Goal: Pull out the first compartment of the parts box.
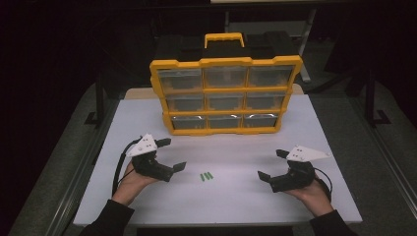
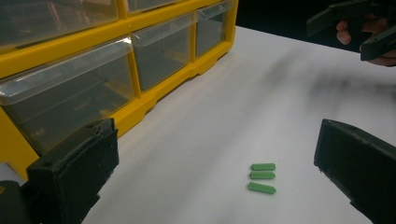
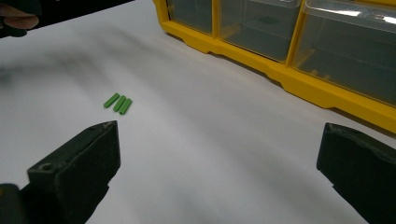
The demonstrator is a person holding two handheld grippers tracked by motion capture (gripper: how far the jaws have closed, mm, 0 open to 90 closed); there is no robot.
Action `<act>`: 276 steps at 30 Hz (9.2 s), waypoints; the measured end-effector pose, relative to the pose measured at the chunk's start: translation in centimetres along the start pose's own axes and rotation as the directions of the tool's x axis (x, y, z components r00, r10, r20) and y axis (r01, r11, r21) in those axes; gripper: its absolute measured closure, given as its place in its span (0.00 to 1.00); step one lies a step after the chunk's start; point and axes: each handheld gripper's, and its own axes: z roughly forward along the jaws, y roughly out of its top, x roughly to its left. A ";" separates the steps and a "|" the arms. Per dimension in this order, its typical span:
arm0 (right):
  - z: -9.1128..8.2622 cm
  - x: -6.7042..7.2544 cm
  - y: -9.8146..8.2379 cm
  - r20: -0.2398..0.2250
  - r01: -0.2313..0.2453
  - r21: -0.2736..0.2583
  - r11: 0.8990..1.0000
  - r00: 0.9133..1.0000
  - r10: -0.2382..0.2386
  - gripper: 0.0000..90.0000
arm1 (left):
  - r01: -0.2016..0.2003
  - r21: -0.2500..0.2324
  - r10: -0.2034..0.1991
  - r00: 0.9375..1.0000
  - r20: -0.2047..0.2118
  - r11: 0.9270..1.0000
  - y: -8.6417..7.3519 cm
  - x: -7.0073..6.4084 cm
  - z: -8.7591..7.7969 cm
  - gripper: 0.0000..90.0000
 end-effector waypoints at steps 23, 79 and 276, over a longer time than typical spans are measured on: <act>0.2 0.1 0.1 -0.003 0.006 -0.001 1.000 1.000 -0.006 0.00 | -0.019 -0.024 0.019 1.000 0.008 1.000 1.1 0.1 2.3 0.00; 0.2 0.0 0.1 0.000 0.009 -0.008 1.000 1.000 -0.009 0.00 | -0.038 -0.040 0.041 0.997 0.068 0.998 2.9 0.4 8.2 0.00; 0.8 0.0 -0.1 -0.015 0.025 -0.007 1.000 1.000 -0.025 0.00 | -0.723 0.527 0.892 0.316 -0.324 0.447 2.2 -3.5 10.2 0.00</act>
